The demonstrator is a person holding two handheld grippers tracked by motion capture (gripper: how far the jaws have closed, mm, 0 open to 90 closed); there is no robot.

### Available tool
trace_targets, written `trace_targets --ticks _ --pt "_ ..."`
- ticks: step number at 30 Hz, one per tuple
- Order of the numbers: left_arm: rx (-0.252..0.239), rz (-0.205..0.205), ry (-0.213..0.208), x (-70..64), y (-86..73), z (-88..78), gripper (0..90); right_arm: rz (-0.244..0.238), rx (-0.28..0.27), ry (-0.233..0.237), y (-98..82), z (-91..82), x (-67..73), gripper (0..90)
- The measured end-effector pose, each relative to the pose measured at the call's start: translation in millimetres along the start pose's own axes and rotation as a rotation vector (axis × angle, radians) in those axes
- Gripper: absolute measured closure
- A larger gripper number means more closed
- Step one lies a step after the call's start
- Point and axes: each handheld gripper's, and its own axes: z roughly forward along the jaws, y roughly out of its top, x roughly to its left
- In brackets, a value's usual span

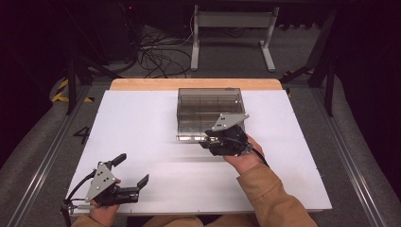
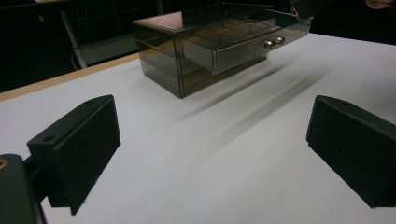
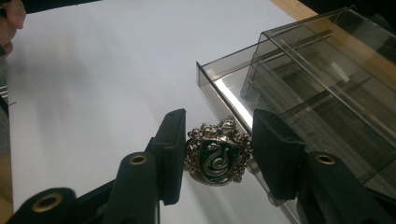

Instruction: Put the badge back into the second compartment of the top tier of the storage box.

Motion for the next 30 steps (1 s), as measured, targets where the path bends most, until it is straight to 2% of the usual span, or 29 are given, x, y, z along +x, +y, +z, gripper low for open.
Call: trace_targets --ticks 16,25,30 --pt "-0.002 -0.001 0.000 0.2 -0.1 -0.1 3.6 0.007 -0.017 -0.015 11.9 1.1 -12.4 56.5" --pt "-0.001 -0.001 -0.001 0.4 -0.1 -0.1 3.6 0.013 -0.014 -0.031 19.0 8.4 -23.1 56.4" --pt "-0.002 -0.001 -0.001 0.5 -0.2 -0.1 3.6 0.032 -0.012 -0.039 19.2 13.9 -30.0 56.5"
